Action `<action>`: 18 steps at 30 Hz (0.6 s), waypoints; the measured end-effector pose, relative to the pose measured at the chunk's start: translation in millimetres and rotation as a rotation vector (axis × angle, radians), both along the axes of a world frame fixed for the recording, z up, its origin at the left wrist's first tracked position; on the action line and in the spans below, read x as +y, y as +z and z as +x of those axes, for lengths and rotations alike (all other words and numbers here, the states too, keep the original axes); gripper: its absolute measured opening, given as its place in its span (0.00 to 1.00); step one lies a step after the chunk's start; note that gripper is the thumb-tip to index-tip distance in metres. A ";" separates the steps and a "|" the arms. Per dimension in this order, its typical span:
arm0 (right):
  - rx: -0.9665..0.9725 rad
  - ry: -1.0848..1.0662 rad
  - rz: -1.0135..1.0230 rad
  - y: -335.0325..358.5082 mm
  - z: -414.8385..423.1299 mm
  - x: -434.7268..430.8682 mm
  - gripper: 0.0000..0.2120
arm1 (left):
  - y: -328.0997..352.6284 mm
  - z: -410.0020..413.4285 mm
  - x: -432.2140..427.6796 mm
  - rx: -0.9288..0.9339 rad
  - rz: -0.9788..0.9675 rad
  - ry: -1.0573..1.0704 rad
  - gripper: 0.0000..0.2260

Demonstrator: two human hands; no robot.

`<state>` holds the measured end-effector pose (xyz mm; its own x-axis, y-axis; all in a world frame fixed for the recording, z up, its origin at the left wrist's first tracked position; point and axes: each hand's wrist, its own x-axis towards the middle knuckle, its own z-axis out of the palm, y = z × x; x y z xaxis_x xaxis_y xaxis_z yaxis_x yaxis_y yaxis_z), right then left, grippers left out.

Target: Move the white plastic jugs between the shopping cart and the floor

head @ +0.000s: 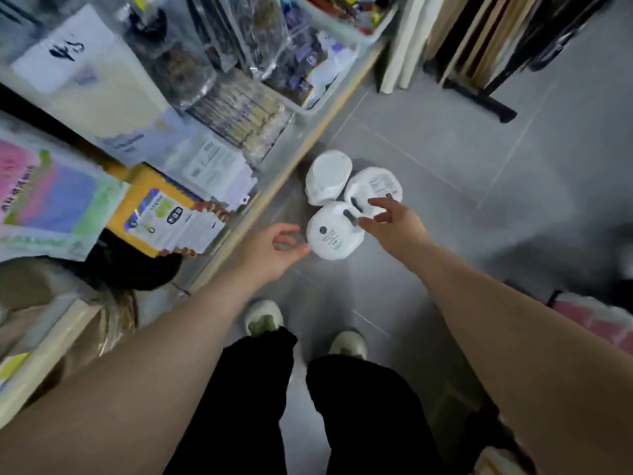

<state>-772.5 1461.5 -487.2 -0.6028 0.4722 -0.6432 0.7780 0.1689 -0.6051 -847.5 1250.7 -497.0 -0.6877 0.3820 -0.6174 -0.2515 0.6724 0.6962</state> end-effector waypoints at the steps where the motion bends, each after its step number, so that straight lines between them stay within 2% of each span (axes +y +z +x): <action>1: -0.010 0.003 -0.020 -25.7 -8.5 6.0 0.23 | -27.1 -5.4 6.7 -0.013 -0.012 0.009 0.19; 6: -0.044 0.064 -0.016 -171.0 -44.2 31.0 0.24 | -171.4 -30.2 38.7 -0.080 -0.037 0.014 0.23; 11: -0.090 0.236 0.046 -302.0 -76.6 44.0 0.30 | -300.9 -46.4 60.8 -0.090 -0.055 0.017 0.34; 15: -0.104 0.379 0.102 -366.2 -91.1 48.9 0.33 | -375.3 -53.7 70.9 -0.146 -0.056 0.068 0.47; 18: -0.071 0.403 0.137 -390.1 -92.5 51.0 0.36 | -409.2 -49.7 78.1 -0.247 0.023 0.128 0.50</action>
<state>-864.9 1512.4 -877.3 -0.7134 0.2921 -0.6370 0.6720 0.5432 -0.5034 -897.3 1328.8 -906.2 -0.5613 0.3174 -0.7643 -0.4973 0.6088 0.6181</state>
